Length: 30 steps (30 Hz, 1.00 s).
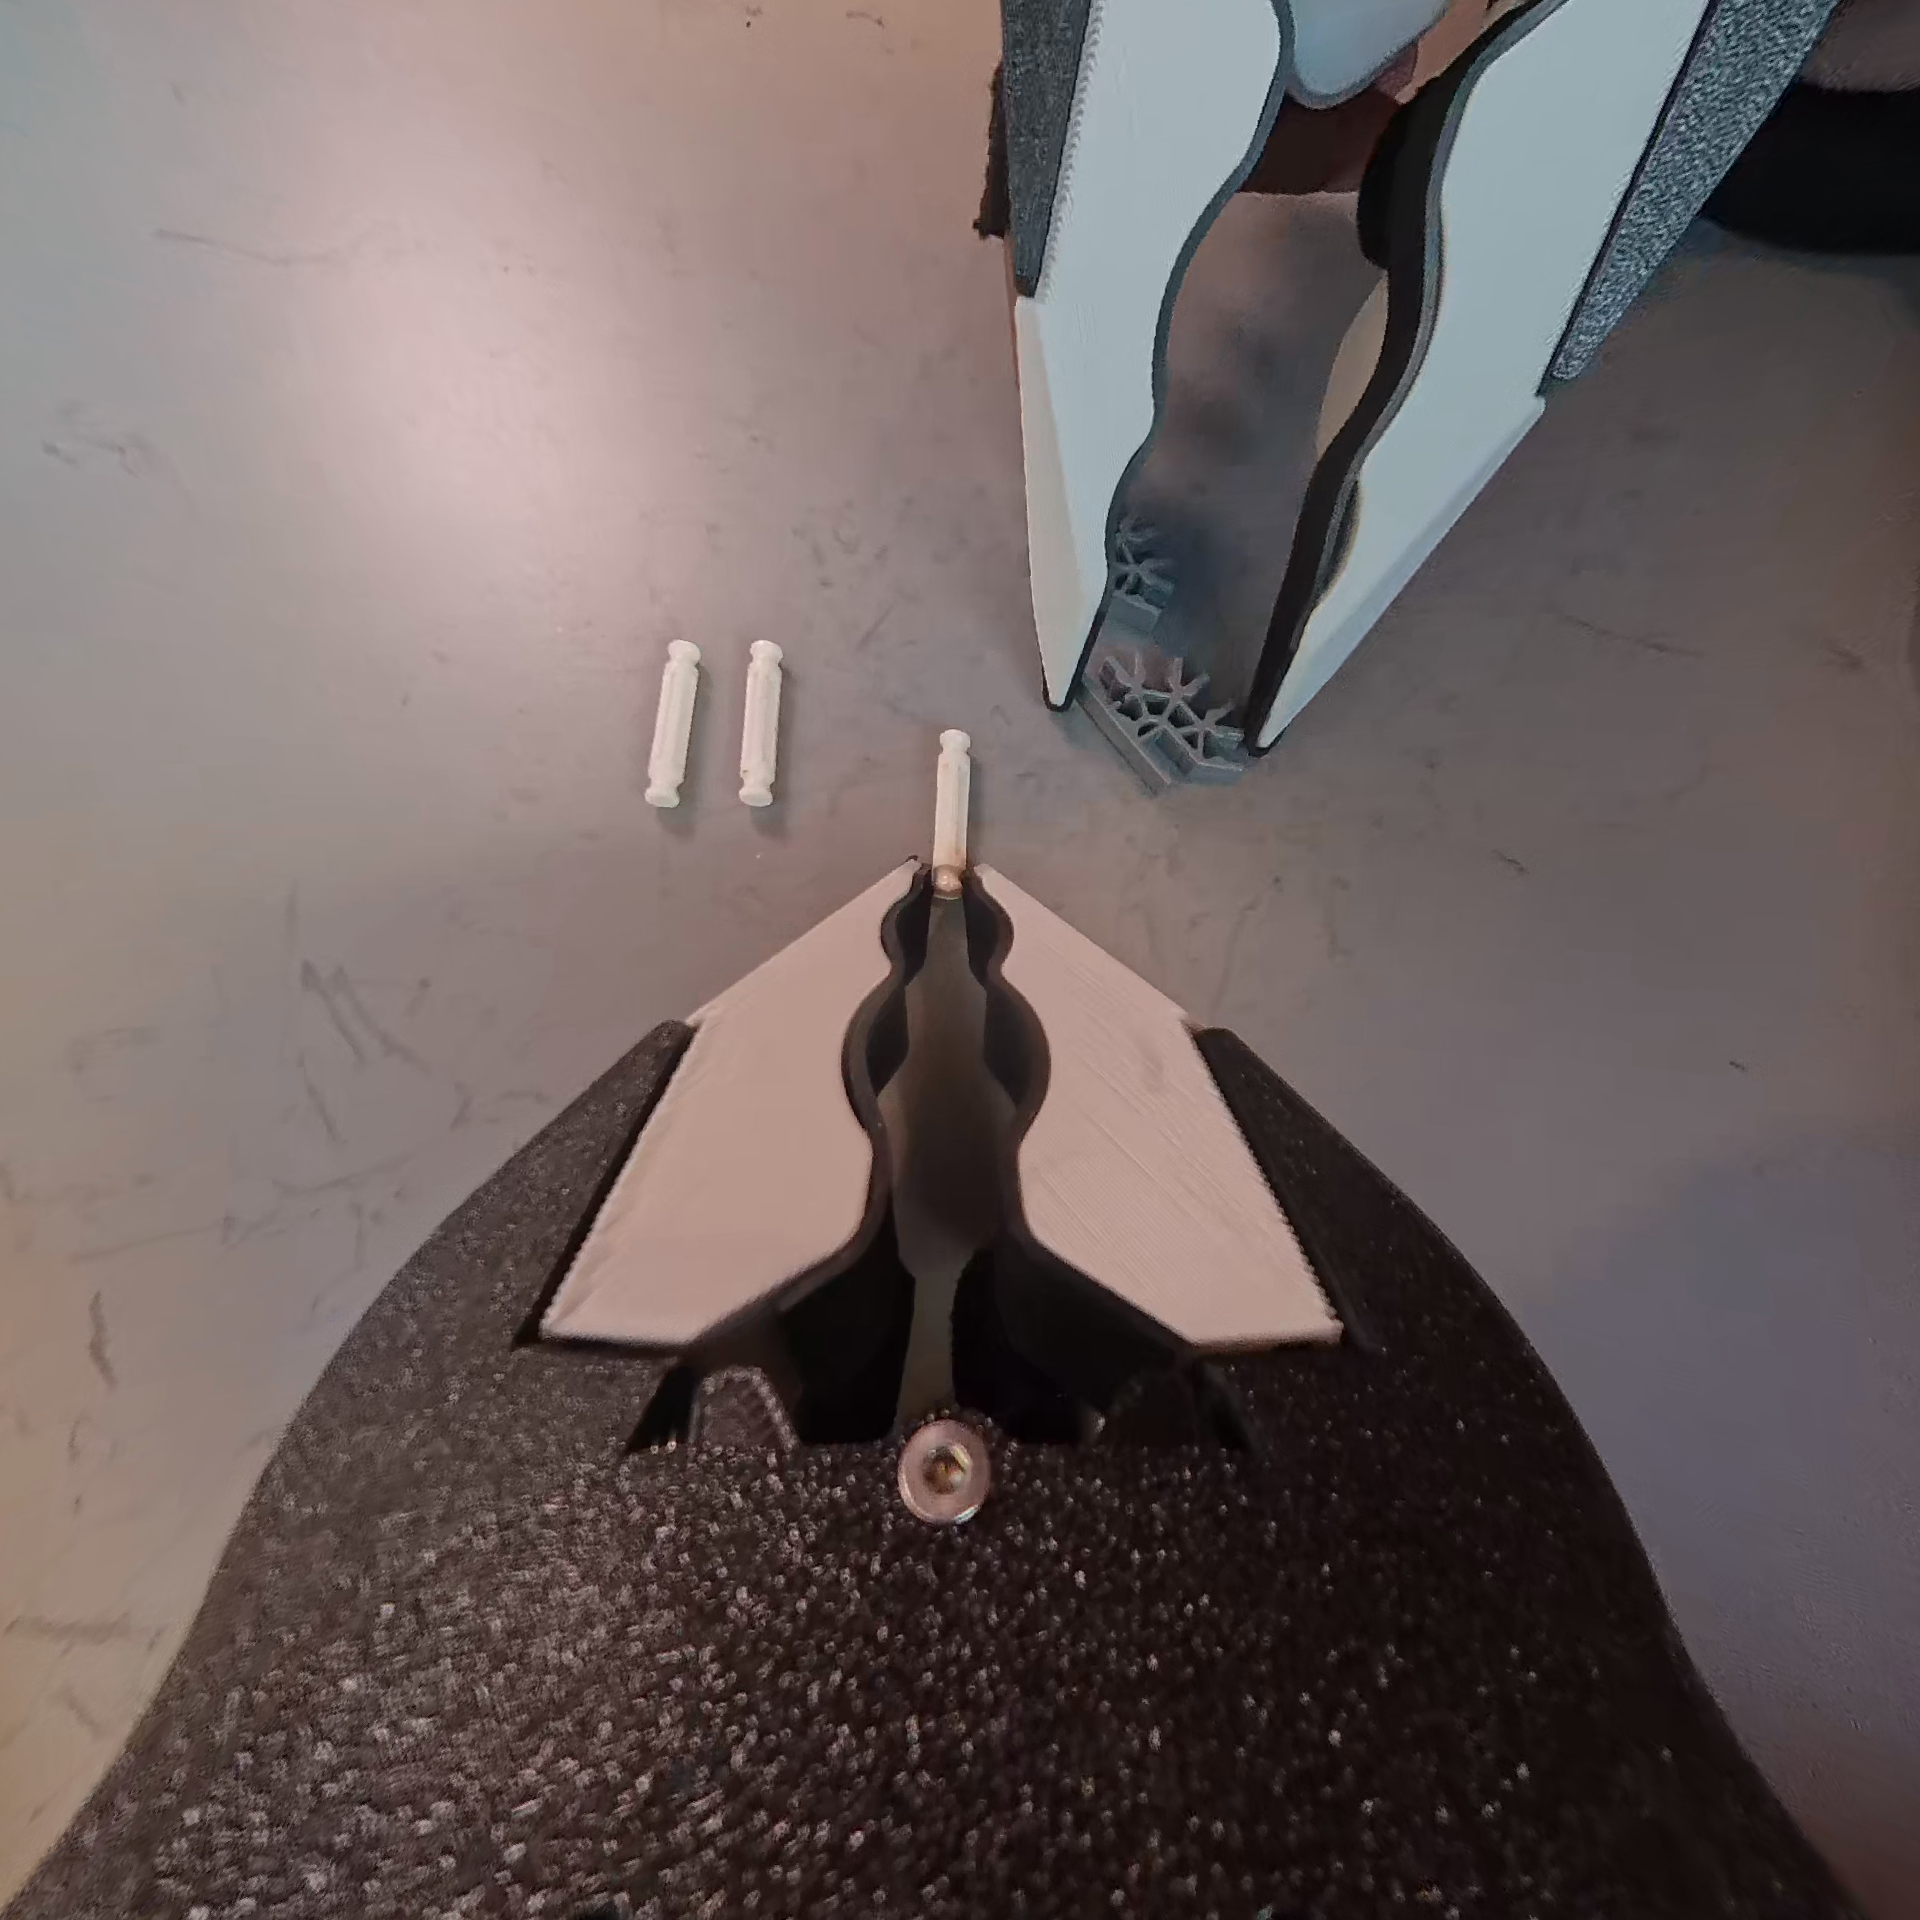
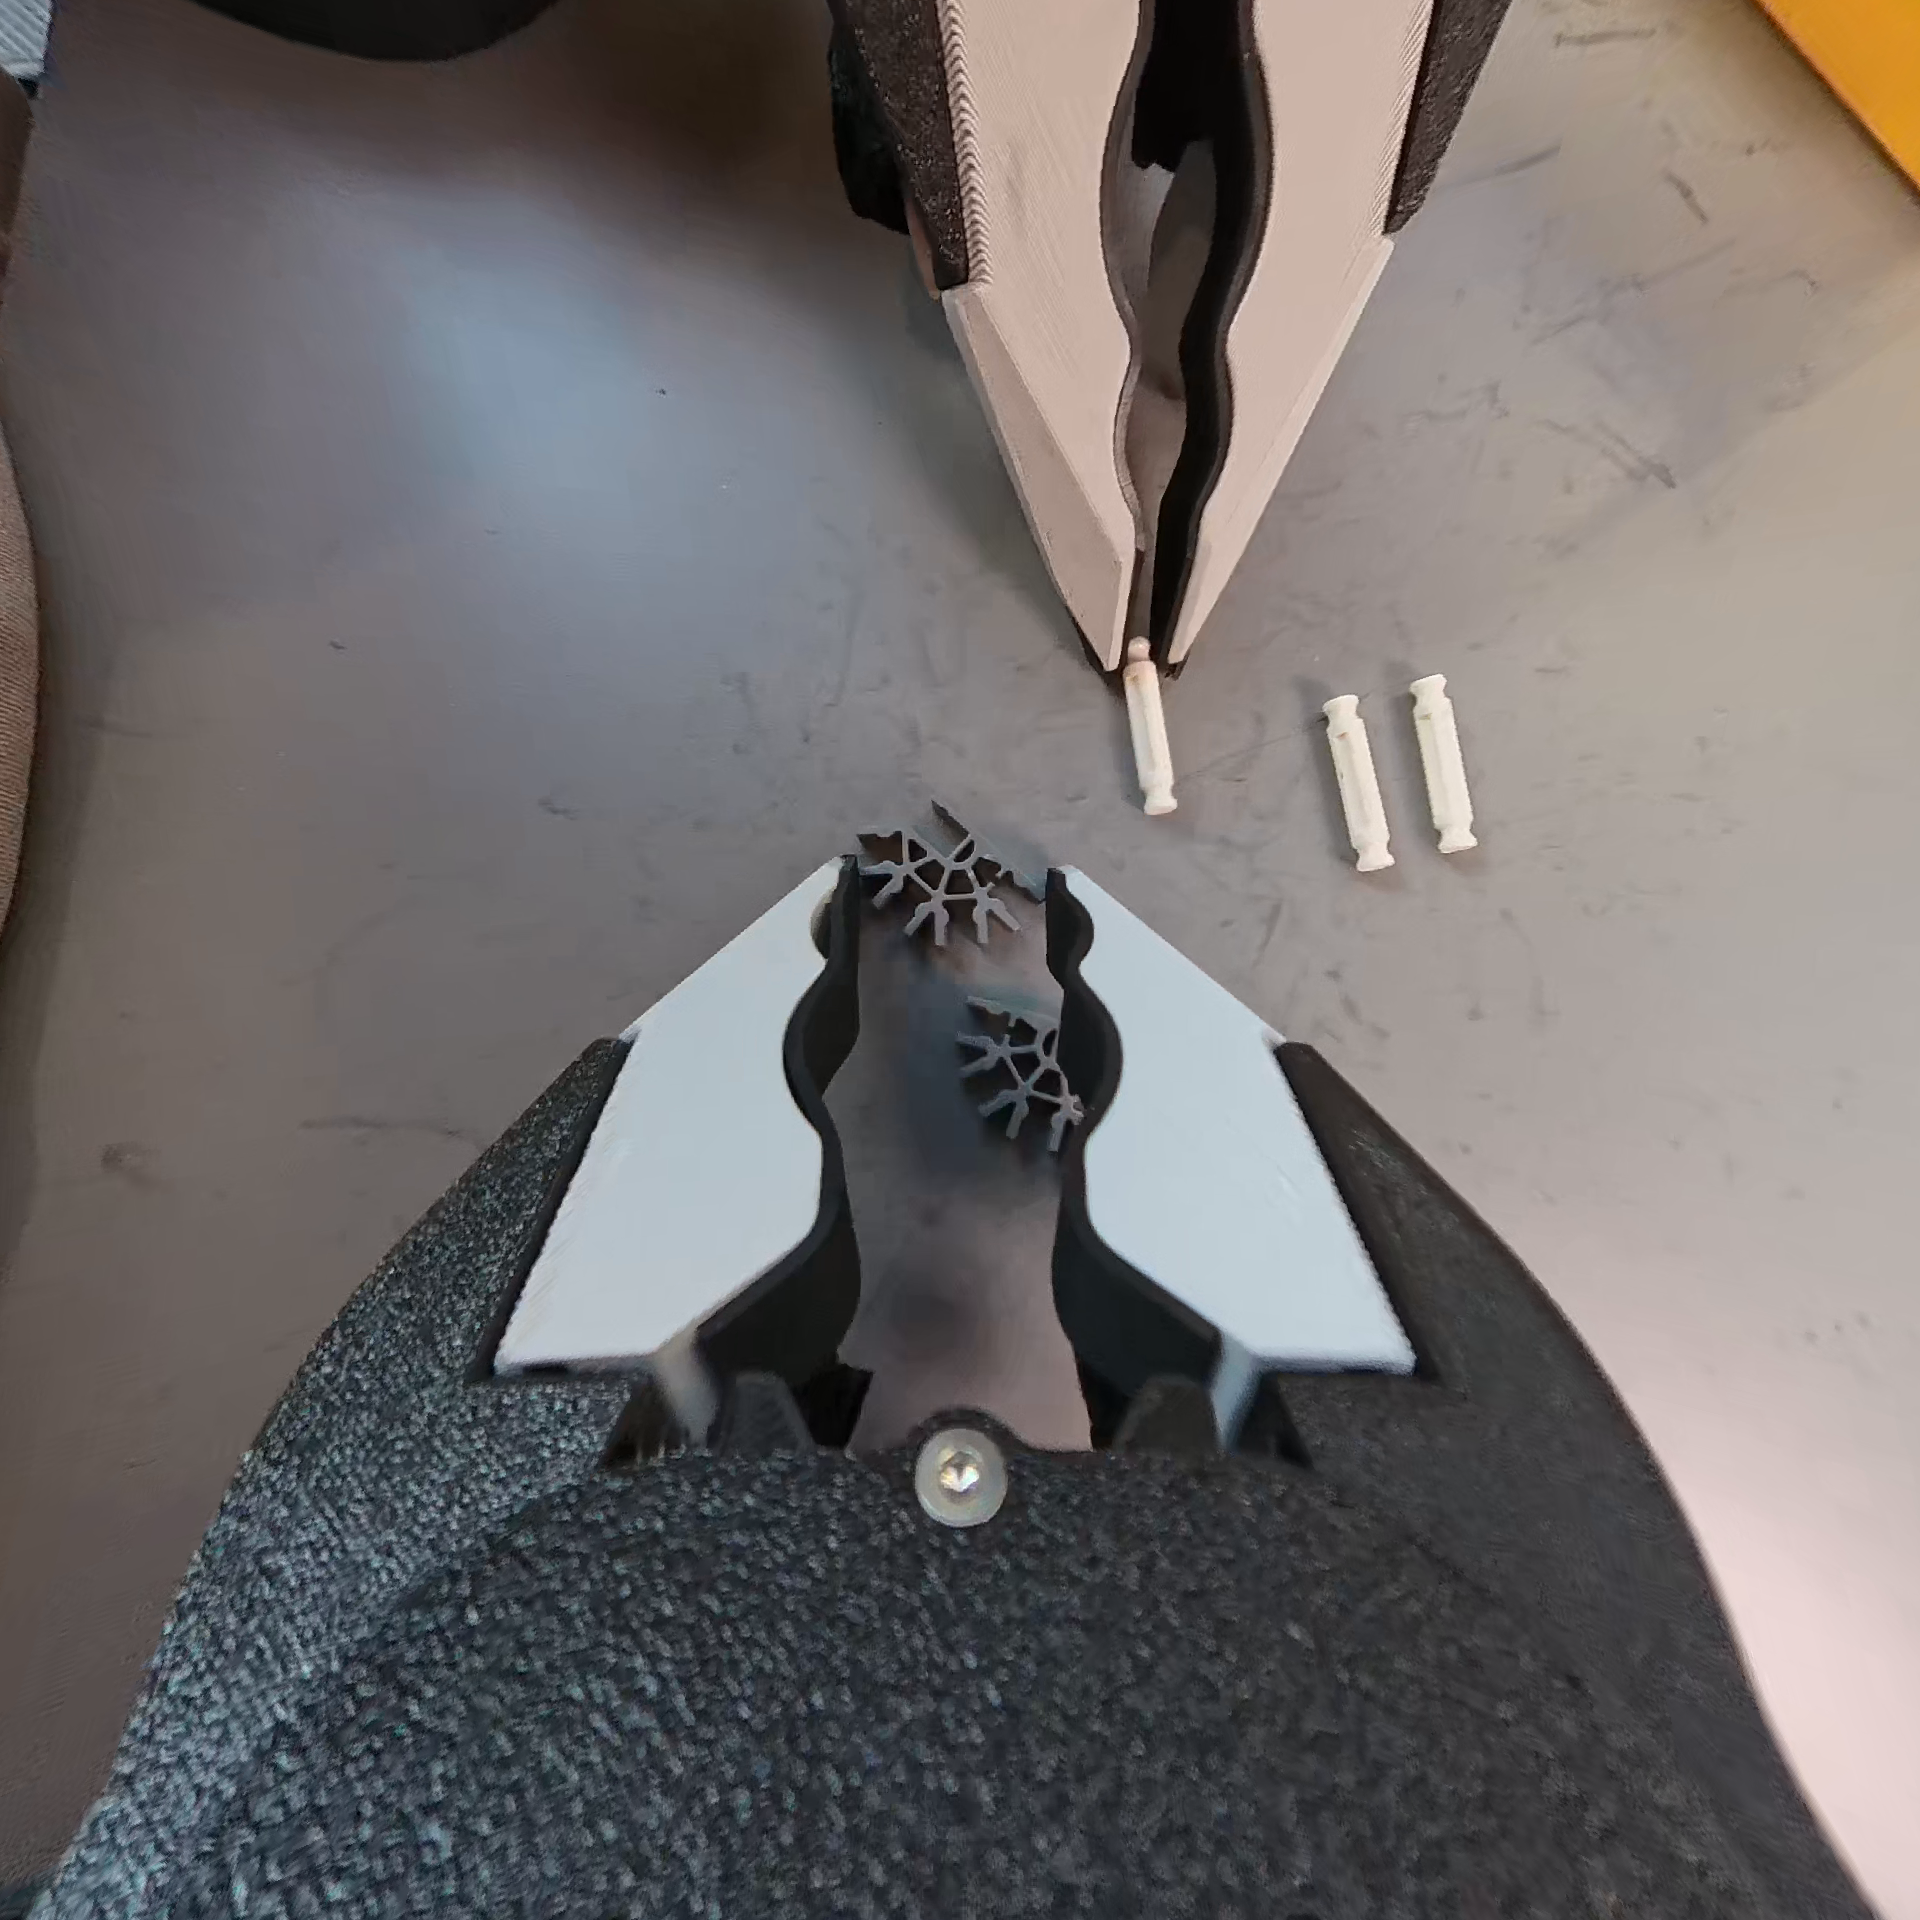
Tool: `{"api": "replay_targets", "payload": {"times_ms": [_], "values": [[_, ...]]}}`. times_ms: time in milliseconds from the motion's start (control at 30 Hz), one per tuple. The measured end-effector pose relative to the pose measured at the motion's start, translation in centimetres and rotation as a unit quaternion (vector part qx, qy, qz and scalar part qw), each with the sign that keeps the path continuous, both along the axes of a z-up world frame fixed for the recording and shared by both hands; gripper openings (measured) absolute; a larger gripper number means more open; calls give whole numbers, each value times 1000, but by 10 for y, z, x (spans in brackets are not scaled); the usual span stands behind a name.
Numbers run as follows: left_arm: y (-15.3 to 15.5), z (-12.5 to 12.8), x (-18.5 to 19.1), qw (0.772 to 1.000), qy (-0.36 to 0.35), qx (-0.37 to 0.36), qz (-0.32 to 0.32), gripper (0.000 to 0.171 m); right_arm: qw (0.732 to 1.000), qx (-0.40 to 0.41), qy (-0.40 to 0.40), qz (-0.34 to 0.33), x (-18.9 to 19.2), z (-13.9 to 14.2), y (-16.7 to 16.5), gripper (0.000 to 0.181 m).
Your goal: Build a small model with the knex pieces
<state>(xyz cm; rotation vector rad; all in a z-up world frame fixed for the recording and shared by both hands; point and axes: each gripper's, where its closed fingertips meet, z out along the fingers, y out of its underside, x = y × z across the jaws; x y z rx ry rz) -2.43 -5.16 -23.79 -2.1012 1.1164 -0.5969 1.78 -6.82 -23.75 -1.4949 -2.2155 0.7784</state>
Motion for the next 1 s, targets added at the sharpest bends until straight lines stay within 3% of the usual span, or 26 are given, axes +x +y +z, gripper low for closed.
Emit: {"api": "replay_targets", "payload": {"times_ms": [233,367,533,667,800,1000], "values": [[-3,0,5,1000,-5,-6,-8,10,1000,-13,19,-11,2,6,6,33],[-3,4,3,1000,-13,-5,-5,15,996,-30,71,-39,-5,23,16,33],[6,26,1,997,-75,10,18,18,982,-58,150,-96,-16,50,35,33],[12,58,3,987,-146,57,29,20,954,-114,226,-159,-24,79,52,33],[17,79,3,977,-168,126,43,20,916,-202,276,-208,-28,98,62,33],[11,107,10,959,-213,182,34,27,867,-375,275,-179,-34,111,37,33]]}}
